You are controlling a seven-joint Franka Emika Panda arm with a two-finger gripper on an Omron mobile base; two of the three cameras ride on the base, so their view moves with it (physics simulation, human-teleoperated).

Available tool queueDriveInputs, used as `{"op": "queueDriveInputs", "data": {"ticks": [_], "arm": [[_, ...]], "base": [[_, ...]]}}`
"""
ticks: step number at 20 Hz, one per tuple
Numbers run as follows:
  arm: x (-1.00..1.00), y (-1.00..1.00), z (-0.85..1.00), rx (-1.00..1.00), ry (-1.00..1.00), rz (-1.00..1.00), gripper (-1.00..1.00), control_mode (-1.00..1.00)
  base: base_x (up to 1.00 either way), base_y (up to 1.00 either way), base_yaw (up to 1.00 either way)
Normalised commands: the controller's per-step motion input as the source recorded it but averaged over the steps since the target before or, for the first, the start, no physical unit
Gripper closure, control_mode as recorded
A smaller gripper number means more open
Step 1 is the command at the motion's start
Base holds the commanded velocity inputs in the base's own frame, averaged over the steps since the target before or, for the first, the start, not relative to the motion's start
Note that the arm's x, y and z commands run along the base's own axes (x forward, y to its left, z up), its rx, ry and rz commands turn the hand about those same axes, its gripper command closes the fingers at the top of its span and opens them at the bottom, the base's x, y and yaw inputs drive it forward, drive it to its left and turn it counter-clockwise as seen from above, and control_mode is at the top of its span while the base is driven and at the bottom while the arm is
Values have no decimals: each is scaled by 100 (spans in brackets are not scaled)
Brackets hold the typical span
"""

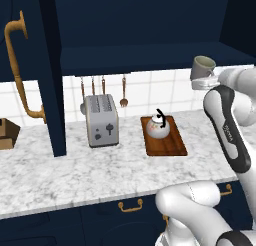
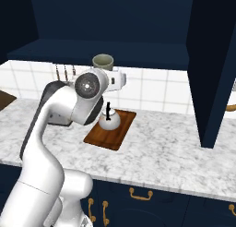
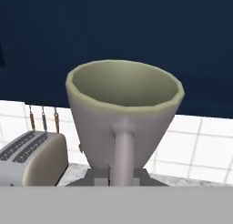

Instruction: Pick the kettle from the counter and place it on the tray. Then pick the mug from the cabinet and place it on the tray. Then close the cabinet doors.

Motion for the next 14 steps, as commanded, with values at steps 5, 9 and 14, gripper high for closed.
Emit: {"op": "queueDriveInputs", "data": {"ticks": [5, 9, 14], "arm": [[-38, 0, -65, -7, 27, 8, 100, -100], [-15, -14, -98, -5, 36, 30, 100, -100], [0, -9, -100, 0, 15, 37, 100, -100]], "base": [[0, 0, 0], [0, 0, 0], [0, 0, 0]]}}
